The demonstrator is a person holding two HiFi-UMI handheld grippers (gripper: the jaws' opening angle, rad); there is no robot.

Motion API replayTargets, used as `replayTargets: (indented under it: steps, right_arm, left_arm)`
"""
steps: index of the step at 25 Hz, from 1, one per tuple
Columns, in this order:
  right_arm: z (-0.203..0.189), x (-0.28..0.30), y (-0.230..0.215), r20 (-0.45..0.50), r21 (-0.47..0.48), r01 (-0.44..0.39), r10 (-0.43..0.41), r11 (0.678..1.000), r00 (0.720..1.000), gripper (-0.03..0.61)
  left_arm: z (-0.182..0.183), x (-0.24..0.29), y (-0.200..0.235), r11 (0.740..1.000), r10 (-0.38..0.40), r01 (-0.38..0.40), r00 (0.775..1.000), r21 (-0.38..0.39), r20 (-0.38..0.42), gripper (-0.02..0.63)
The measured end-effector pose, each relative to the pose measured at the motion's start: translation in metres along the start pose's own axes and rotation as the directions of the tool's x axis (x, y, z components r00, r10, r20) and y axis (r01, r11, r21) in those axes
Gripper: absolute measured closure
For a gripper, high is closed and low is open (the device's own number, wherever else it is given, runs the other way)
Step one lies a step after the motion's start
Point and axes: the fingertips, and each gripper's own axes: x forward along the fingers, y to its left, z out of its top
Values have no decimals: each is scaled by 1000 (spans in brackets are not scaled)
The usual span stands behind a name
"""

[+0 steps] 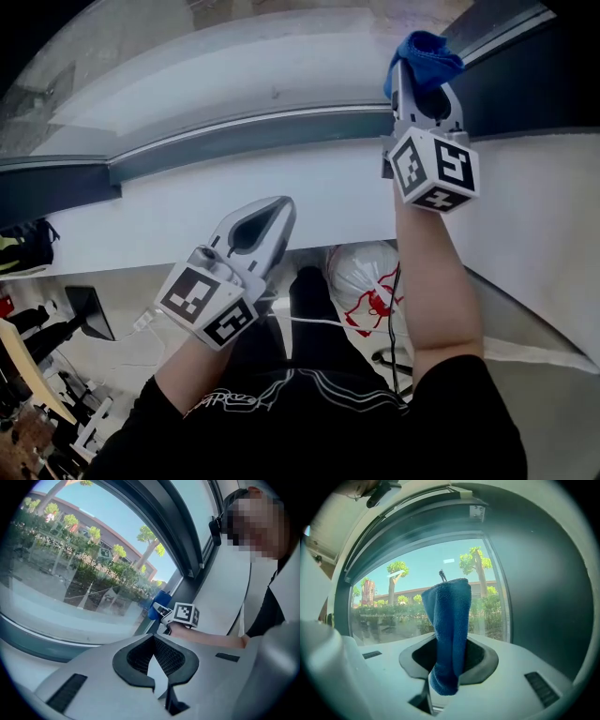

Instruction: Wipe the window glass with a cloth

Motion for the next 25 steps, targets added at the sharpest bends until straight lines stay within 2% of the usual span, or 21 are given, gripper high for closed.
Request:
replayTargets:
  steps: [5, 11, 15, 20, 25]
  right_arm:
    - [-4, 7, 64, 7, -26, -49, 49, 998, 999, 485]
    - [-10, 16, 183, -9, 12, -190, 190, 982, 982, 485]
    - [-22, 16, 275, -23, 4, -292, 292, 956, 956, 486]
    - [-43, 18, 390, -71, 15, -410, 410, 912, 909, 486]
    - [-58, 18, 492, -86, 15, -477, 476, 879, 875, 485]
  left_arm:
    - [8, -39, 32, 999, 47, -47, 998, -15, 38, 609]
    - [17, -107, 83, 990, 139, -135, 986, -49, 90, 609]
    - [23, -164, 122, 978, 201, -192, 971, -84, 128, 609]
    - [16, -238, 170, 953, 288, -266, 944, -144, 162, 609]
    - [9, -312, 218, 934, 342, -312, 923, -175, 179, 609]
